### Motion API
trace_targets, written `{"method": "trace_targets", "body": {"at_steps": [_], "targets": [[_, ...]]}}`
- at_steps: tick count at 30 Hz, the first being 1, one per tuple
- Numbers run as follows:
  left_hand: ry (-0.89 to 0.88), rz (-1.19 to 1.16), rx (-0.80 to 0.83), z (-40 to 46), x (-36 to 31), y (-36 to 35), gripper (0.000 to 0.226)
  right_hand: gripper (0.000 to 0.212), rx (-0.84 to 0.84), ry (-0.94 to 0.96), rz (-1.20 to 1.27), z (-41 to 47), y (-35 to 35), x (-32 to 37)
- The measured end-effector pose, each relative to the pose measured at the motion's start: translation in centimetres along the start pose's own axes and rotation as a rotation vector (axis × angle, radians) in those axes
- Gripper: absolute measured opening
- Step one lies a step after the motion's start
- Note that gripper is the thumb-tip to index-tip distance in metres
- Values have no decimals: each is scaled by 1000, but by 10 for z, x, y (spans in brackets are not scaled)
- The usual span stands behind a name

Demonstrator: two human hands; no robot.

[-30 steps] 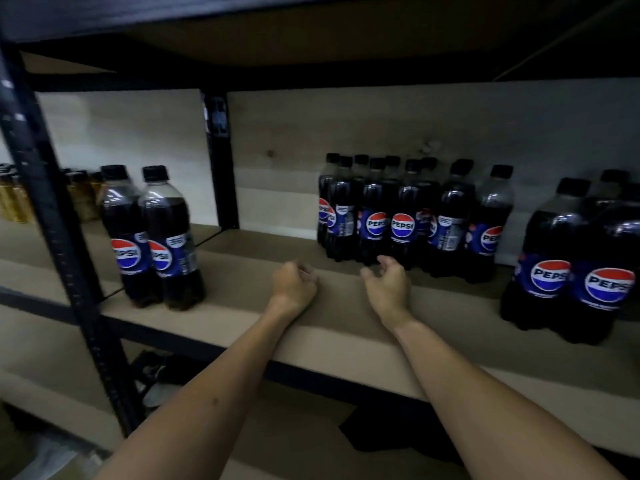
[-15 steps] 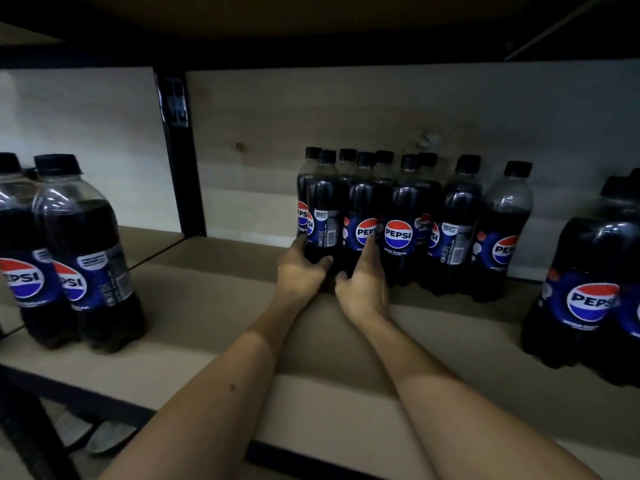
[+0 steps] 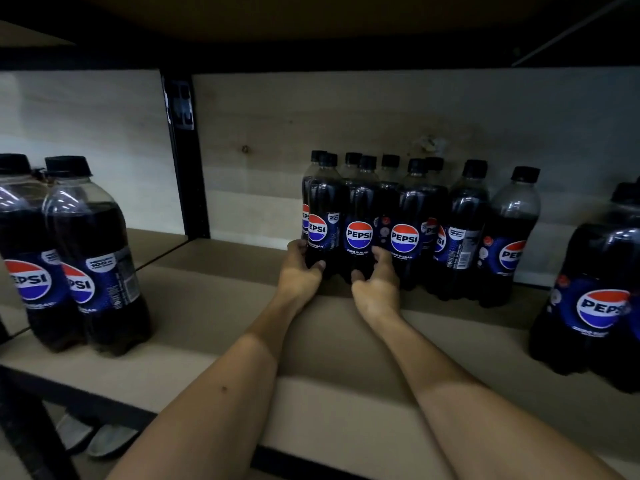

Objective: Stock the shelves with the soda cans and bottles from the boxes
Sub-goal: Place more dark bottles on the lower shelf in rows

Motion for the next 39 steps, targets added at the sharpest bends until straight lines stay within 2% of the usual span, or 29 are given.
{"method": "trace_targets", "body": {"at_steps": [2,5,9,13,18,24,29,36,39], "targets": [[-27,46,-39,1,-1,2,58,68,-13,-13,30,1,0,1],[-55,173,-51,-1,-5,4,60,67,-31,30,4,2,0,3],[-37,134,-73,-1,-7,4,60,62,-42,96,-107,4,-6,10],[29,115,-114,-2,-8,5,60,62,1,-11,-119,12,-15,6],[36,188,-141,1,-7,4,48,56,21,-50,-89,13,-13,2],[49,200,-275,-8,-8,29,37,57,138,85,-163,1,-20,14],[84,221,-340,3,-3,62,42,66,246,114,-182,-14,-54,25],[127,163,-464,41,15,95,31,62,277,164,-95,-14,-121,52],[133,162,-499,63,21,102,36,57,267,162,-123,-5,-149,55]]}}
Point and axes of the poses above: each hand's wrist, its own z-axis towards the middle knuckle, its own y-axis out of the back of the hand, x = y × z, the point moved 4 cm from there along z, towards the middle knuckle, and after that the axes turned 10 degrees about -x, right-handed, at the moved point
